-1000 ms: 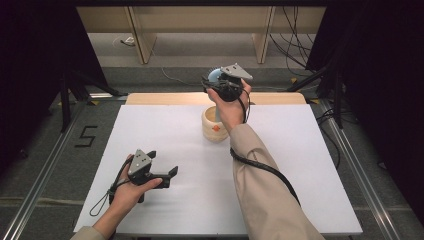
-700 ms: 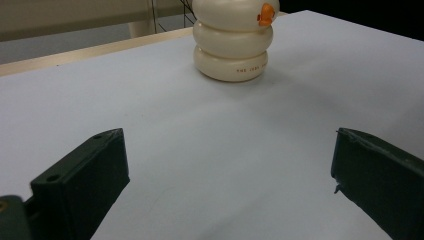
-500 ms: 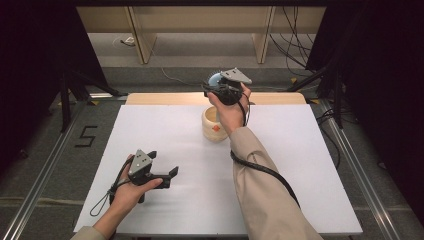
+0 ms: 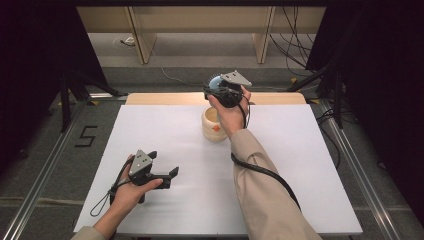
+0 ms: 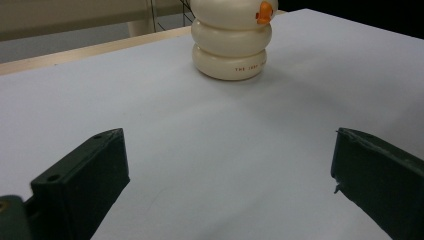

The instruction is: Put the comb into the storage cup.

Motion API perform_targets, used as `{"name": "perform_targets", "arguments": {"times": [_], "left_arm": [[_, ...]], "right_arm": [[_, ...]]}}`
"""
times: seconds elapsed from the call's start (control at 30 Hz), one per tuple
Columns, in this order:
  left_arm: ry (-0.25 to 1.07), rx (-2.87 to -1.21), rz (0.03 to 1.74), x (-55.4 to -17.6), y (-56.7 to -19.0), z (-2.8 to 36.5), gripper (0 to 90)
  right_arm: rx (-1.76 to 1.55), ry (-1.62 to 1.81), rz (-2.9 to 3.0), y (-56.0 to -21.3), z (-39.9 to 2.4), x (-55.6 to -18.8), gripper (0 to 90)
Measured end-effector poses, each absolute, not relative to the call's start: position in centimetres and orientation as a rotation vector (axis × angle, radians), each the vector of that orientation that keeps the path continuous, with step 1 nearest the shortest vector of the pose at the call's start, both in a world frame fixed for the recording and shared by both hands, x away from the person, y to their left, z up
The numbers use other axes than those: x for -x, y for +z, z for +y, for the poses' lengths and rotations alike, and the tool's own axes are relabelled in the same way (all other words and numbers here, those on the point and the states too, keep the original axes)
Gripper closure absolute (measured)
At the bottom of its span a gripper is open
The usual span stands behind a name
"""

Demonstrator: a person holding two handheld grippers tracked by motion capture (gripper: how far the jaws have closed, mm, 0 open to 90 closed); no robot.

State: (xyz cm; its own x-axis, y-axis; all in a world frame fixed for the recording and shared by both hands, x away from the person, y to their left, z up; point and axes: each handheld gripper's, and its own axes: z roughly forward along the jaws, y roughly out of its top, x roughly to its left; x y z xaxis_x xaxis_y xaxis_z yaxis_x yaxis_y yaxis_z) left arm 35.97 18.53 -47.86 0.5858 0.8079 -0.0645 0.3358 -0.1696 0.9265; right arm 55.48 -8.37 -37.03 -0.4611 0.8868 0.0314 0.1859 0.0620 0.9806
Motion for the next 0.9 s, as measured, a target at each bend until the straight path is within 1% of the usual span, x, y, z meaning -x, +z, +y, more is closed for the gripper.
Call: {"name": "perform_targets", "arguments": {"times": [0.33,0.9], "left_arm": [[0.552,-1.755,0.945,-36.0,-47.9,18.5,1.5],[0.546,-1.757,0.944,-36.0,-47.9,18.5,1.7]], "right_arm": [[-1.093,1.438,1.735,-38.1,-8.2,-55.6,25.5],[-1.098,1.431,1.744,-38.8,-8.2,-55.6,25.4]]}}
